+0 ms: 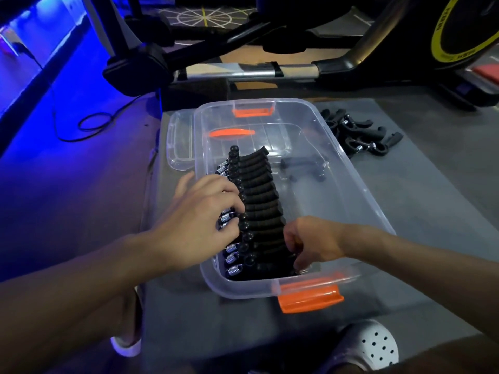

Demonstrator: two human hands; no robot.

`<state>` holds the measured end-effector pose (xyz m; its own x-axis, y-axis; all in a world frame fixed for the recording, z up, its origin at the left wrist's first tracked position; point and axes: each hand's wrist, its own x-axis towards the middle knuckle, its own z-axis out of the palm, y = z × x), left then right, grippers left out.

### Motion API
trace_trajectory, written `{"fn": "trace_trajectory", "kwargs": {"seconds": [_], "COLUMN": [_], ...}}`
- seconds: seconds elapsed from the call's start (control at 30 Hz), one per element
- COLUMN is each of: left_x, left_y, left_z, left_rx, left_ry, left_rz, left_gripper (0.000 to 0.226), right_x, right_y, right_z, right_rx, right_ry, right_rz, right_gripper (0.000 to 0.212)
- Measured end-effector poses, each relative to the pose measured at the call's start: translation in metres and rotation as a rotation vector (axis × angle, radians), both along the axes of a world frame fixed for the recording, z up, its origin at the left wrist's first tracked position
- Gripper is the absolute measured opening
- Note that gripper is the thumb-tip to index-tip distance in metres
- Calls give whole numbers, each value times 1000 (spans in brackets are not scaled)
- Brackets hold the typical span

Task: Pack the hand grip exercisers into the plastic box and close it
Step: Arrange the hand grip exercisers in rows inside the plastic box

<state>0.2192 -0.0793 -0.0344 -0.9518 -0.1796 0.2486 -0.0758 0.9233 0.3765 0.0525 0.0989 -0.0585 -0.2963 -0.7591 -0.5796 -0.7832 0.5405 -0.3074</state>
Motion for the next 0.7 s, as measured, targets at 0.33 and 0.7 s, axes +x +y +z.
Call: {"fn": "trace_trajectory", "kwargs": {"seconds": [0.33,0.7], "left_x": [-7,-105], "left_y": [0,27], "left_z": [2,36], "left_rx": [22,60], "left_ry": [0,89], "left_rz": [26,-29], "left_gripper": [29,30], "right_x": [-23,-119], "right_y": [-8,14], "right_z": [39,68], "right_rx": [-434,-825], "right_ry": [97,268], "right_rz": [-143,-643], "right_gripper": [9,8]}}
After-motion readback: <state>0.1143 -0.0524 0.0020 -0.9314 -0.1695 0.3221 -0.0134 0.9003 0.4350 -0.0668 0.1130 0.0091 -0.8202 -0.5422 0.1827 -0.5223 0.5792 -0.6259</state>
